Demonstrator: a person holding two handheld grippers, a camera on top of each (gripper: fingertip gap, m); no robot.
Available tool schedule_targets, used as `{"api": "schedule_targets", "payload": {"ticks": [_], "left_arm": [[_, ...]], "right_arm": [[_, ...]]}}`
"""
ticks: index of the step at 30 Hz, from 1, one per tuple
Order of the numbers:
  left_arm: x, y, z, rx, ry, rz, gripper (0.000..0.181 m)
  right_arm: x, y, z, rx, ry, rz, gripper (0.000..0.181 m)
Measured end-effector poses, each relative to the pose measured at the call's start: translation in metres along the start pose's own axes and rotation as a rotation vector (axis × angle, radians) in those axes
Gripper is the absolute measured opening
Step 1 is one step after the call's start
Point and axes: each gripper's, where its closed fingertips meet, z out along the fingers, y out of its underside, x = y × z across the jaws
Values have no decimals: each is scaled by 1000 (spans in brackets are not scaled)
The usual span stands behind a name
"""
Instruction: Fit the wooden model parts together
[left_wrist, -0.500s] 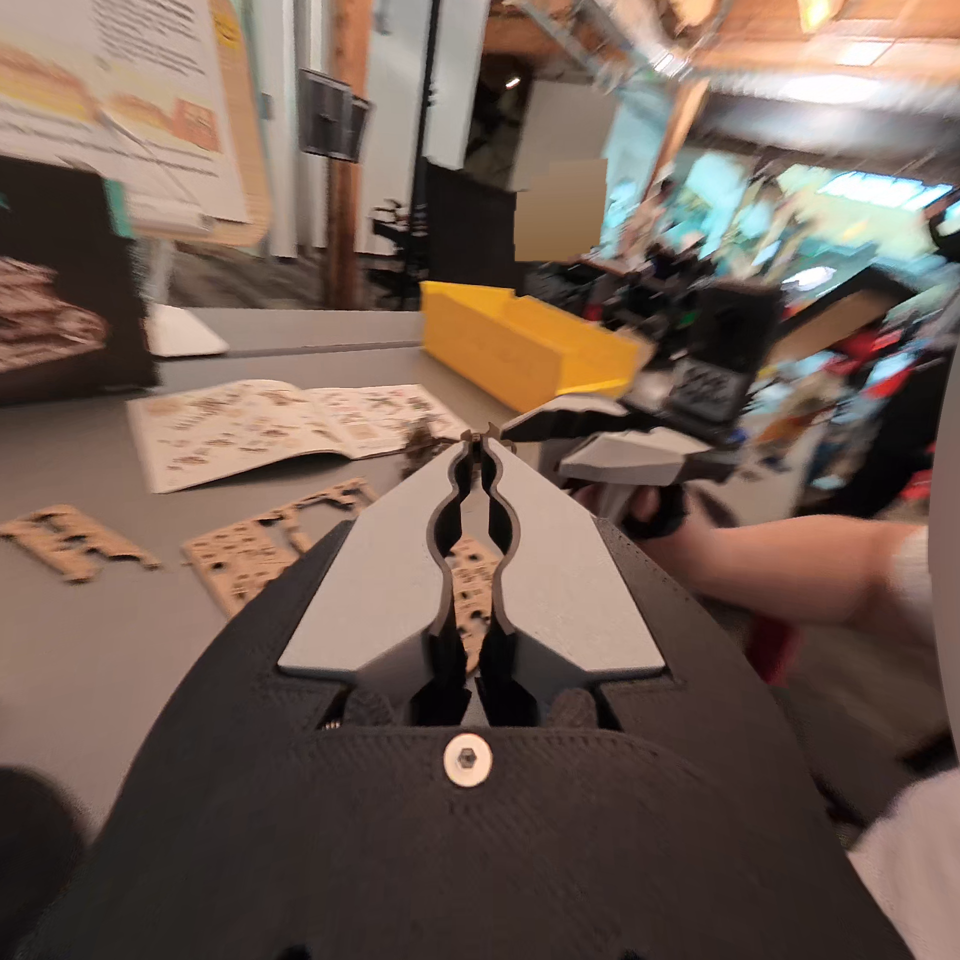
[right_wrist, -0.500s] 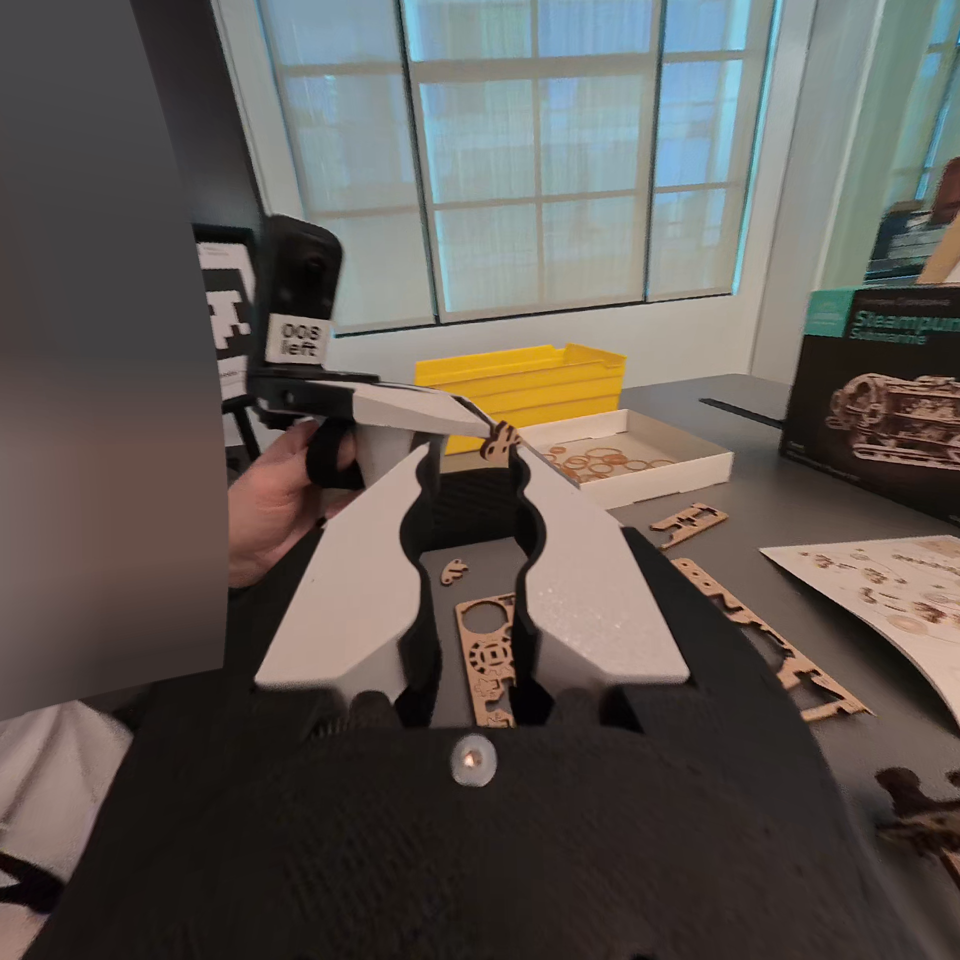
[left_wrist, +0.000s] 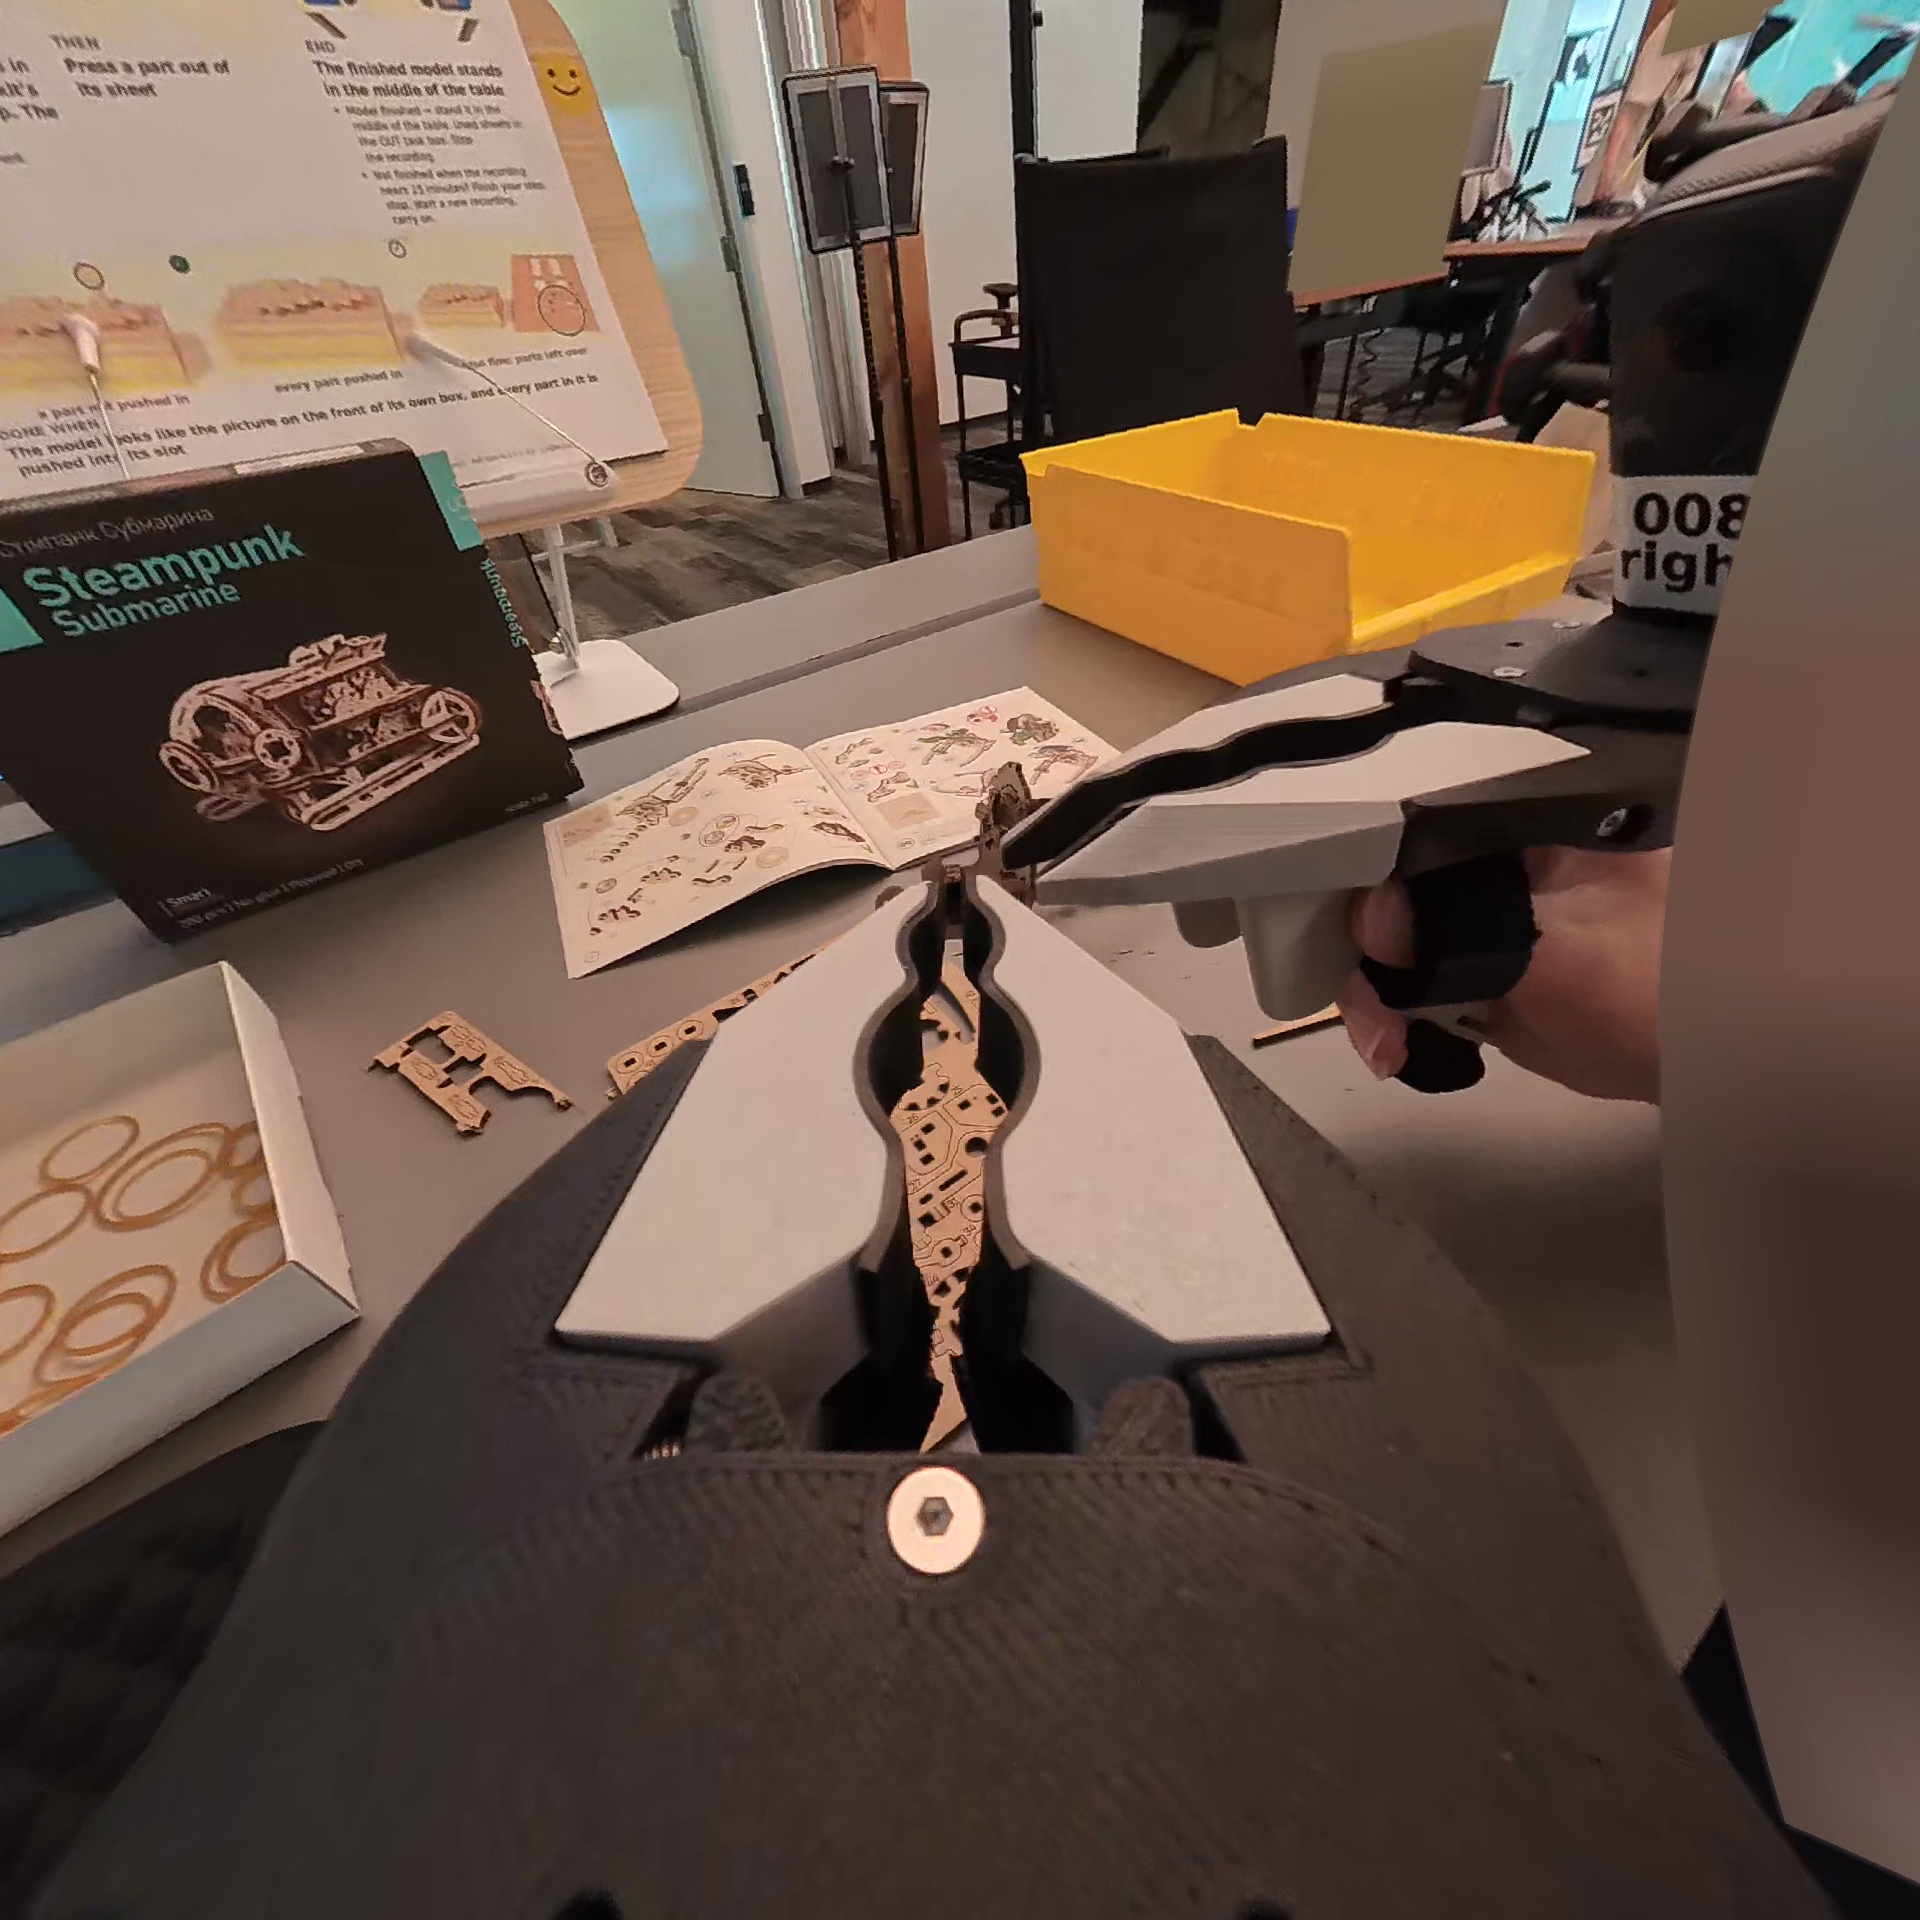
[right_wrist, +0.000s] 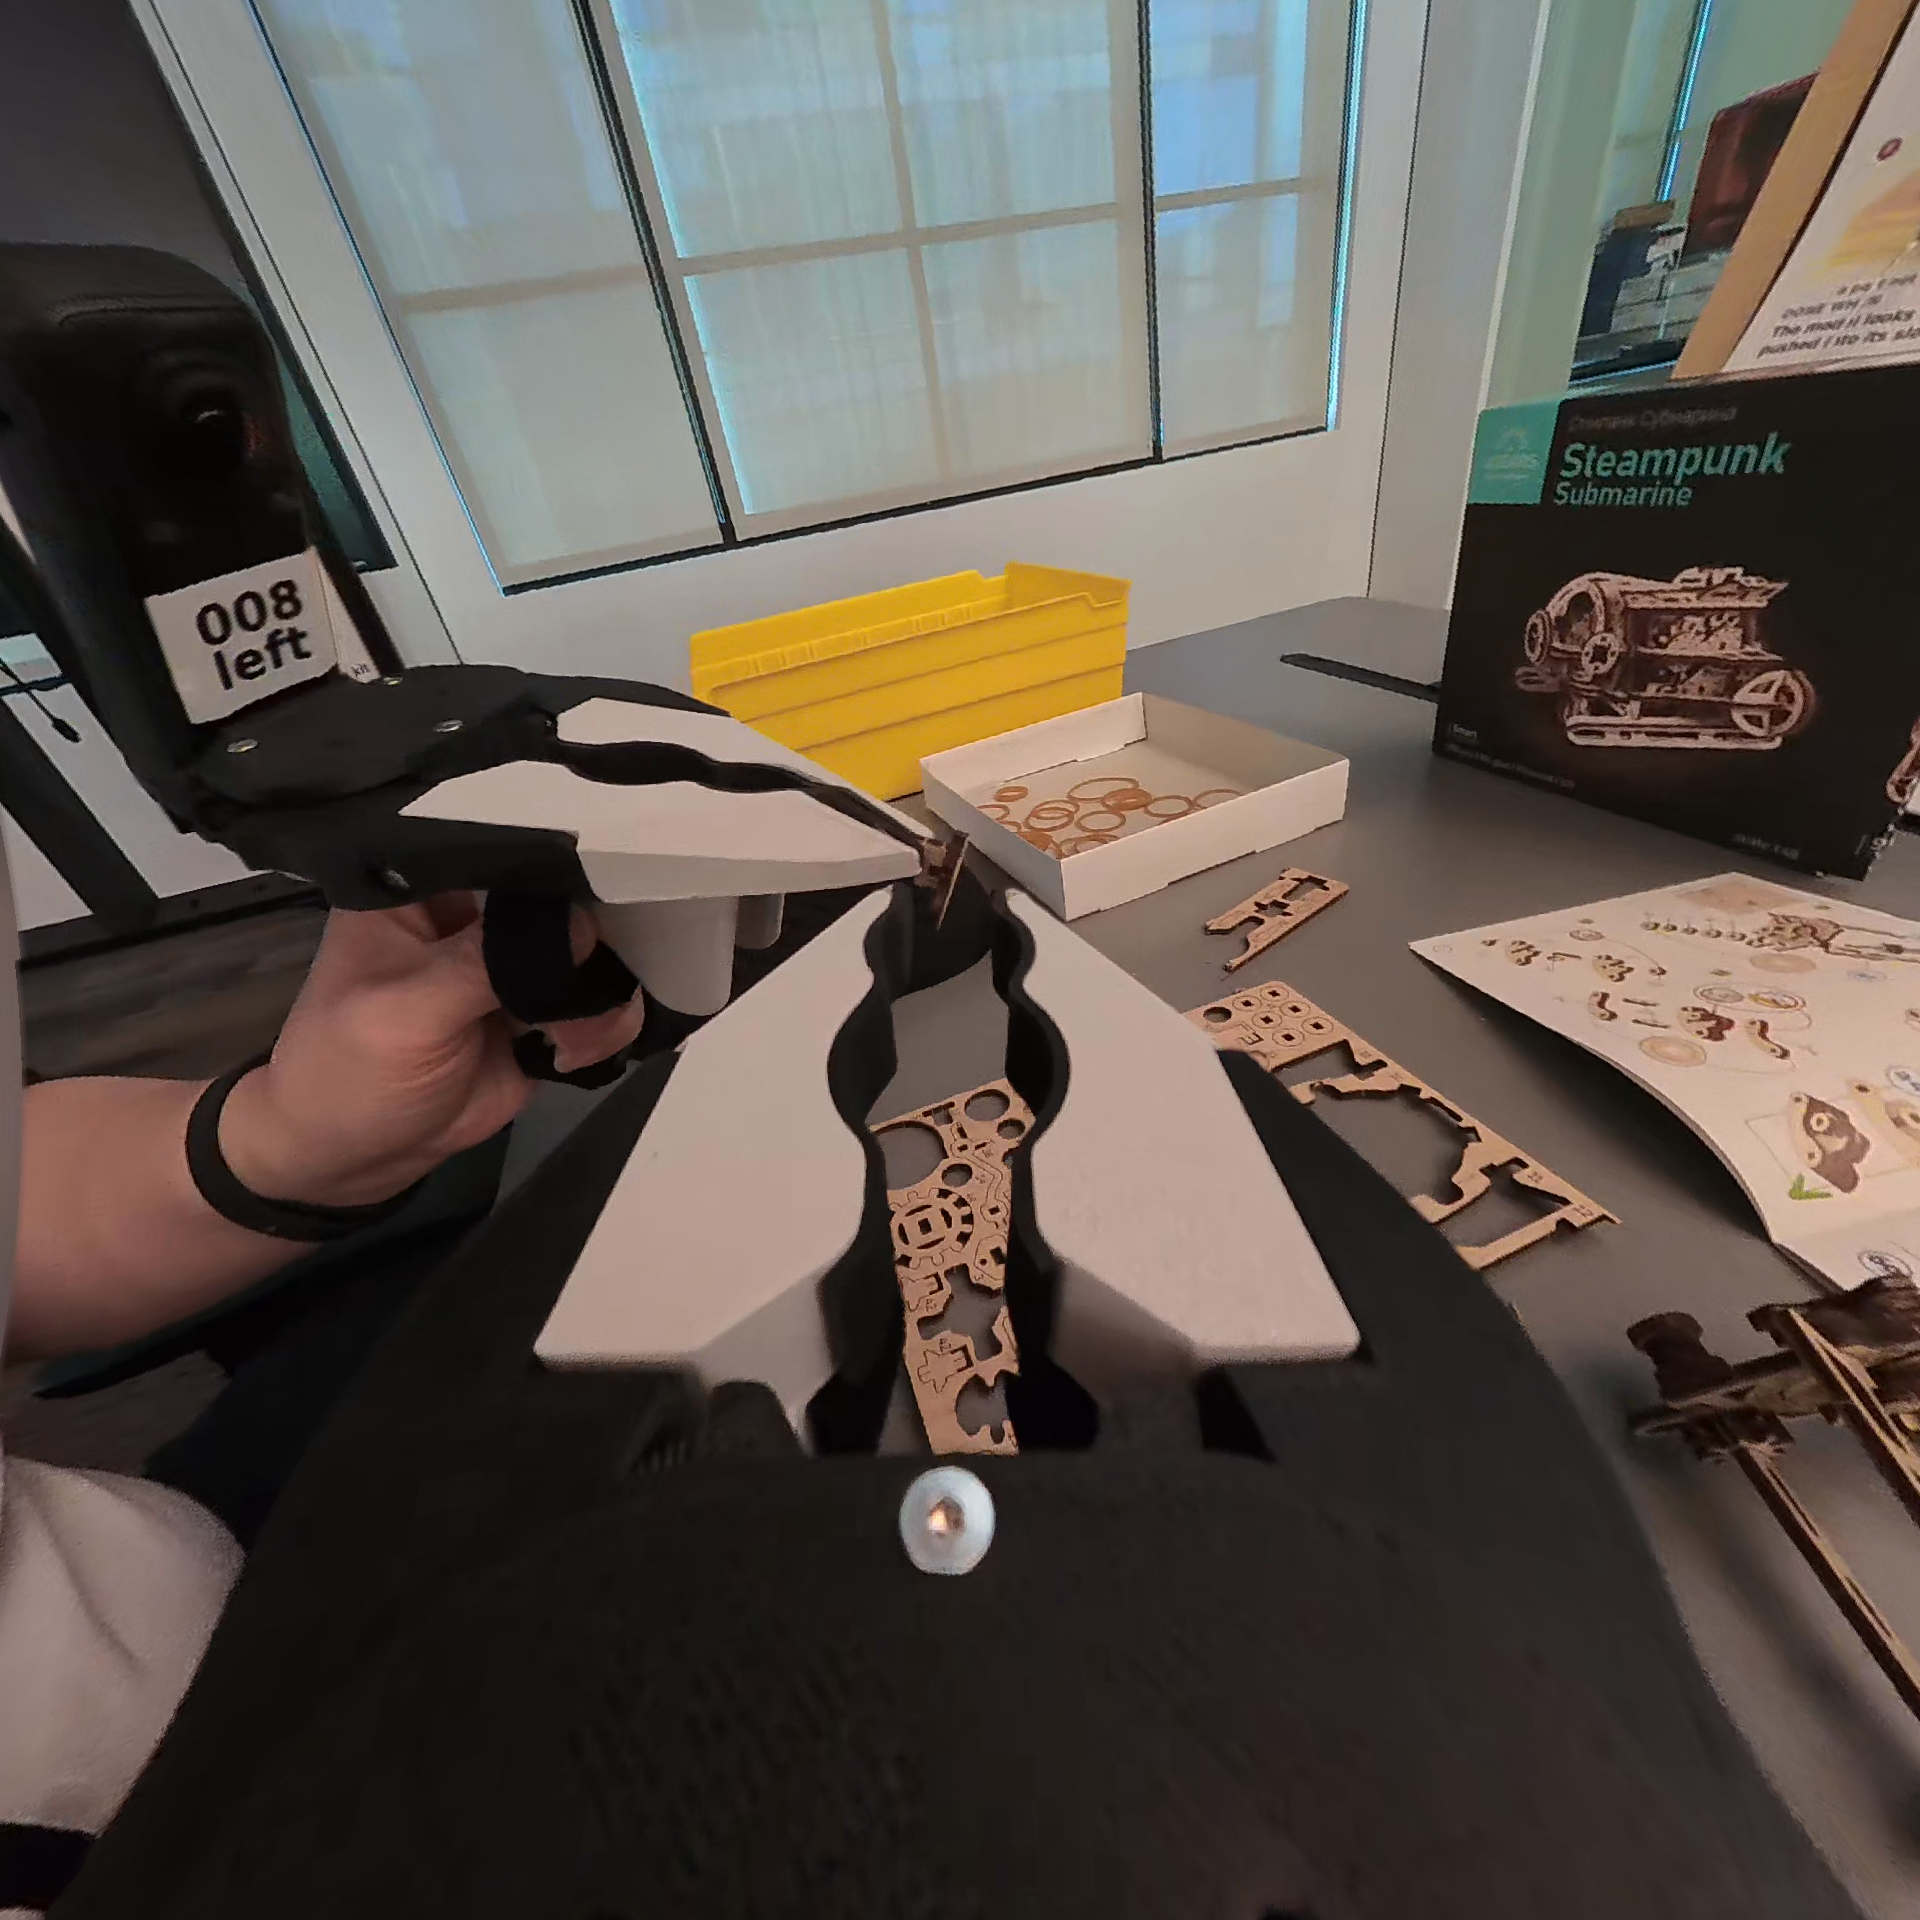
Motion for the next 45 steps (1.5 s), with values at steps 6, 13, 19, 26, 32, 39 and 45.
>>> {"api": "schedule_targets", "payload": {"ticks": [6,13,19,26,32,39,45], "left_arm": [[5,1,1,-8,9,21,1],[6,3,3,-17,-2,40,1],[9,2,2,-21,-11,57,1],[9,-1,4,-24,-35,82,1],[10,-2,5,-31,-37,96,1],[7,5,10,-64,-19,25,1],[0,9,11,-97,10,-78,11]], "right_arm": [[1,6,3,-20,-14,40,12],[0,7,3,-39,-25,53,1],[1,6,1,-33,-64,174,0],[1,3,-1,-32,-14,95,0],[1,2,-3,-25,-8,98,0],[8,9,-1,-34,-47,266,0],[13,16,0,-37,-80,406,0]]}}
